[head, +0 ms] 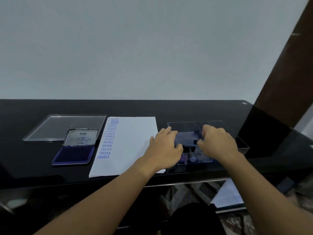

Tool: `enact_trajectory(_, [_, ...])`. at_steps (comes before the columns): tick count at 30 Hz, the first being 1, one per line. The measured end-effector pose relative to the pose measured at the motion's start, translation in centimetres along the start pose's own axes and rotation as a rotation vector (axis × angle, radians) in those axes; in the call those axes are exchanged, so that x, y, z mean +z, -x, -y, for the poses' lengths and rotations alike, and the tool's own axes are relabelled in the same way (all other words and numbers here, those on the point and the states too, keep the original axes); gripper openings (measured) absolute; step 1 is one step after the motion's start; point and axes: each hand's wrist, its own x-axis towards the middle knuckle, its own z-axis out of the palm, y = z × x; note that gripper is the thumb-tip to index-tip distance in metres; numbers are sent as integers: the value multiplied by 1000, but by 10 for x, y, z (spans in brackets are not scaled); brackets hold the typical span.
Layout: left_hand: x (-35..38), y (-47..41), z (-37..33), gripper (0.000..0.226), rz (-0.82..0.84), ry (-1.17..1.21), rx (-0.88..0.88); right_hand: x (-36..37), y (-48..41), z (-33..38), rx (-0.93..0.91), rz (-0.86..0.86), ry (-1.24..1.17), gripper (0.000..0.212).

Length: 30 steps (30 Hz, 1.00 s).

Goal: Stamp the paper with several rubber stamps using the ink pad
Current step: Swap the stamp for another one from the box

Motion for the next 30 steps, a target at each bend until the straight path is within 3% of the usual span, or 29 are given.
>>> enact_trajectory(7, [15, -1, 0, 53, 14, -6, -5, 11, -3, 2, -38, 10, 55, 13])
enact_trajectory(10, [18, -1, 1, 55, 2, 13, -8, 15, -6, -1, -30, 49, 51, 24])
enact_trajectory(16, [25, -1, 4, 56, -2, 22, -2, 20, -5, -9, -24, 2, -23, 9])
enact_trajectory(22, [21, -7, -4, 56, -37, -32, 17, 9, -12, -25, 4, -46, -328, 15])
enact_trajectory(30, [17, -47, -26, 54, -15, -91, 71, -10, -66, -50, 84, -47, -382, 17])
